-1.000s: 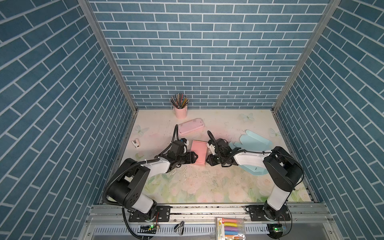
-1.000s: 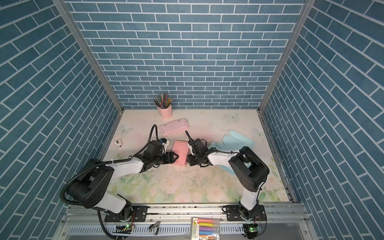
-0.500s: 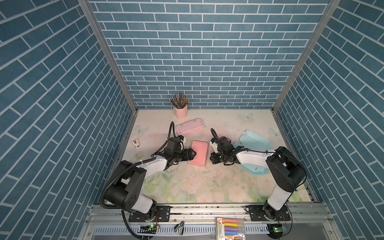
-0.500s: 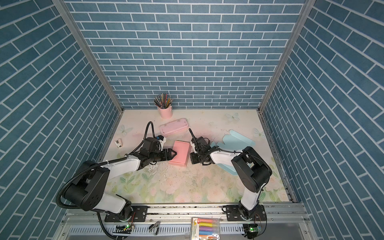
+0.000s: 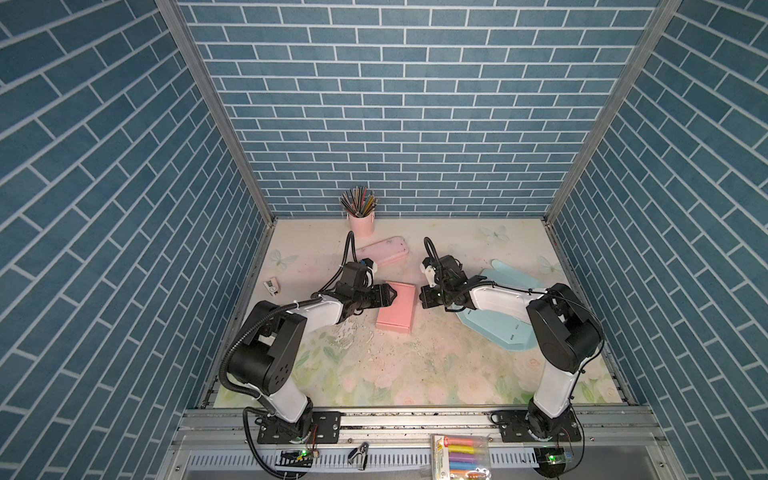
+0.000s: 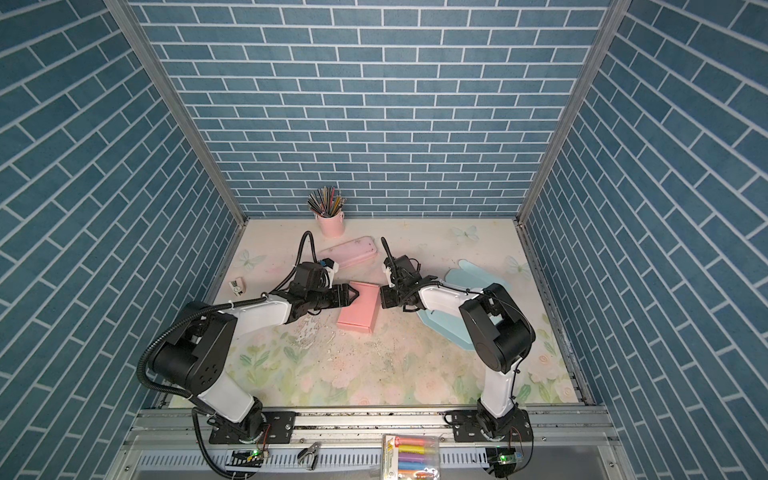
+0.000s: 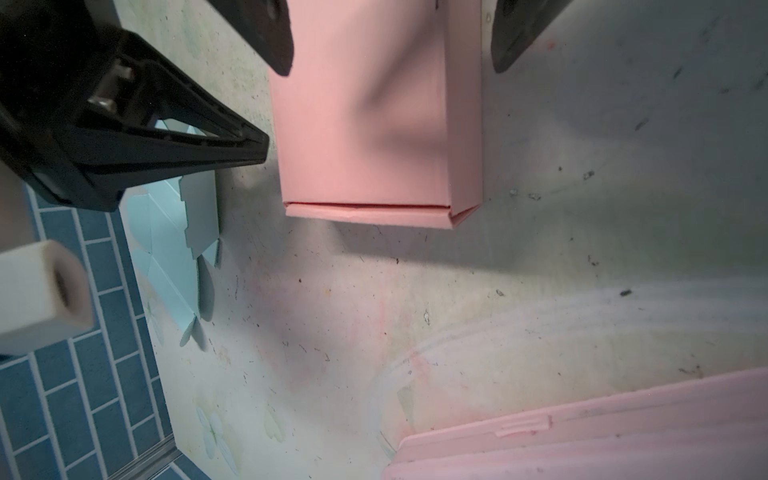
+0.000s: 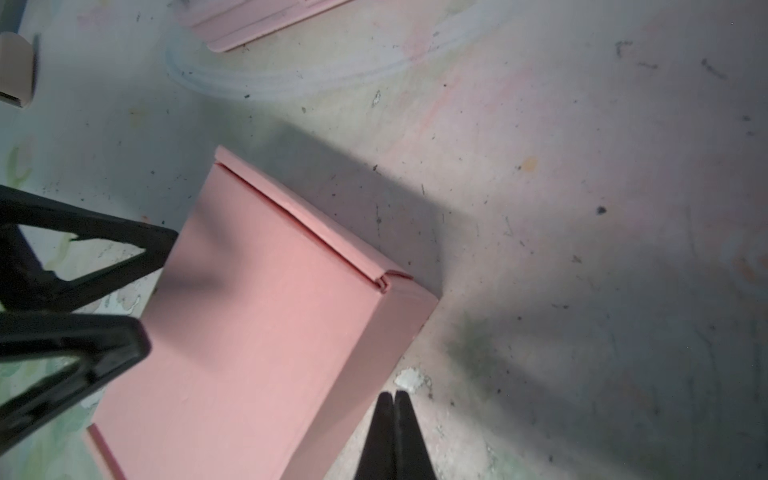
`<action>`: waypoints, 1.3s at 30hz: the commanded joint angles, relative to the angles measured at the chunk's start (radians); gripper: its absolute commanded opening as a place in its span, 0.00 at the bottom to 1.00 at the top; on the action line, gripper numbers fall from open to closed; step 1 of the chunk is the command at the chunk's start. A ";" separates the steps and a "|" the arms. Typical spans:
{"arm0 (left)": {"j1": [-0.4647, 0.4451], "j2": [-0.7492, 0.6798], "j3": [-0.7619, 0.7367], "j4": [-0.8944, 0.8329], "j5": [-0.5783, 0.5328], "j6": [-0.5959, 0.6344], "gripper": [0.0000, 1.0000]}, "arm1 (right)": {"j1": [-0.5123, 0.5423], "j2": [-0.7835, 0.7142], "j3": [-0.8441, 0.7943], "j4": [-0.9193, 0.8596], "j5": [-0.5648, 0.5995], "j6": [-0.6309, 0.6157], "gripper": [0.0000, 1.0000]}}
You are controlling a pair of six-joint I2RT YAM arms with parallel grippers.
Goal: Fold the paper box
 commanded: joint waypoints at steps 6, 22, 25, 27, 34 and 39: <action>0.005 0.060 0.048 0.031 0.023 0.003 0.74 | -0.015 0.081 0.047 0.001 -0.008 -0.026 0.00; -0.024 0.096 0.056 0.081 0.084 -0.010 0.71 | 0.012 0.107 0.056 0.114 -0.127 -0.001 0.00; -0.039 0.103 0.057 0.086 0.103 -0.010 0.71 | 0.039 0.107 0.068 0.136 -0.147 0.002 0.00; -0.046 0.106 0.059 0.092 0.112 -0.014 0.71 | 0.059 0.115 0.086 0.133 -0.150 0.002 0.00; -0.065 0.108 0.062 0.111 0.135 -0.031 0.71 | 0.075 0.119 0.094 0.153 -0.171 0.013 0.00; -0.068 0.101 0.056 0.106 0.132 -0.033 0.70 | 0.069 0.108 0.077 0.140 -0.143 0.012 0.00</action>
